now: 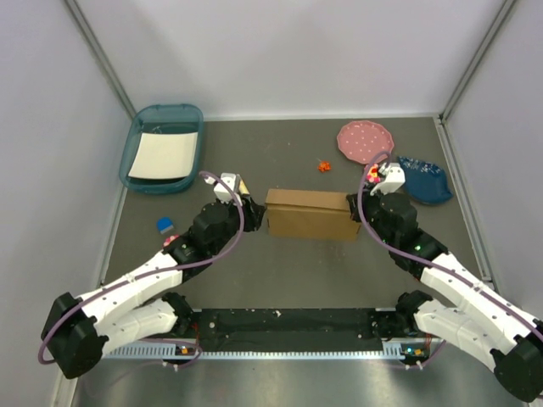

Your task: Fold the paper box

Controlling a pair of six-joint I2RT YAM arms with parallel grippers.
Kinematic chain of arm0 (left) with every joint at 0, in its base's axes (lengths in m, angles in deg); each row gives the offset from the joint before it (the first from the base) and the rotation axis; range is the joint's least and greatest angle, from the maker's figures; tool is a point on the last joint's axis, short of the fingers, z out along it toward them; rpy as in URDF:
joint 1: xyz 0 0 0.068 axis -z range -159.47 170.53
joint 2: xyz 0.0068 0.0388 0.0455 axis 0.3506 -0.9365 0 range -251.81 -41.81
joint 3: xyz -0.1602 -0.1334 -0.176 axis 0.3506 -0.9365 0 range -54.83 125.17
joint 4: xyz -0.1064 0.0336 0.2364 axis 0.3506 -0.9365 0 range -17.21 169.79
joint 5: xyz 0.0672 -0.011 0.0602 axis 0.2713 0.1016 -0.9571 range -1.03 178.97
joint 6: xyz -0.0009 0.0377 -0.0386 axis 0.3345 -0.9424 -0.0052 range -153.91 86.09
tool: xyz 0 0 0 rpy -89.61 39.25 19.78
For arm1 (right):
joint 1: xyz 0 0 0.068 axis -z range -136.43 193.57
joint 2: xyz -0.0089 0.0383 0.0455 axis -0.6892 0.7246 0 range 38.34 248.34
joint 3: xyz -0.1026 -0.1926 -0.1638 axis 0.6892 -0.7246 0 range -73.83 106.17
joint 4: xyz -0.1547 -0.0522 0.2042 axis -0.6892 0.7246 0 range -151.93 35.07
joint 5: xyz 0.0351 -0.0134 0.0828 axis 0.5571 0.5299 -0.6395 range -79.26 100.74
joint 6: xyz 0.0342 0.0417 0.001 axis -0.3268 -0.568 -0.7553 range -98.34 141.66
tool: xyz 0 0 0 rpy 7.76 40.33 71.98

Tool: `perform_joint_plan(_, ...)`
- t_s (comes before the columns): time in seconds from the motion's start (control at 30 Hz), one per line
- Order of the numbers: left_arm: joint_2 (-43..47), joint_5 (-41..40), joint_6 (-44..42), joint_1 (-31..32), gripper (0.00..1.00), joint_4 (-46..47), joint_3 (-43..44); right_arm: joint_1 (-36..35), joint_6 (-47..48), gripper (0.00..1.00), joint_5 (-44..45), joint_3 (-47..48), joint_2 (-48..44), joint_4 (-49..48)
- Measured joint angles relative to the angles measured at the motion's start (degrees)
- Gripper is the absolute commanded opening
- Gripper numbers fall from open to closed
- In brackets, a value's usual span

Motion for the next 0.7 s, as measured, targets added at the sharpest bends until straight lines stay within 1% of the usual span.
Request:
perform_joint_plan(0.3, 2.73, -0.20, -2.08, 0.04, 0.55, -6.47, 0.42, 0.00, 0.02, 0.00, 0.13, 0.02, 0.44, -0.48)
perform_joint_plan(0.5, 9.66, -0.22, -2.93, 0.00, 0.56, -7.32, -2.05, 0.00, 0.26, 0.00, 0.22, 0.02, 0.44, -0.63)
perform_joint_plan(0.57, 11.43, -0.24, -2.62, -0.11, 0.49, -6.67, -2.10, 0.00, 0.28, 0.00, 0.24, 0.02, 0.42, -0.63)
perform_joint_plan(0.6, 12.09, -0.24, -2.25, -0.24, 0.43, -5.95, -2.10, 0.02, 0.28, 0.00, 0.24, 0.02, 0.39, -0.63)
perform_joint_plan(0.63, 12.50, -0.24, -1.60, -0.48, 0.34, -5.03, -2.08, 0.00, 0.28, 0.00, 0.24, 0.02, 0.39, -0.63)
perform_joint_plan(0.67, 12.57, -0.22, -0.94, -0.79, 0.21, -4.20, -2.05, 0.00, 0.31, 0.00, 0.24, 0.02, 0.35, -0.63)
perform_joint_plan(0.7, 12.39, -0.22, -0.17, -1.20, 0.15, -3.23, -2.05, 0.00, 0.31, 0.00, 0.22, 0.02, 0.31, -0.61)
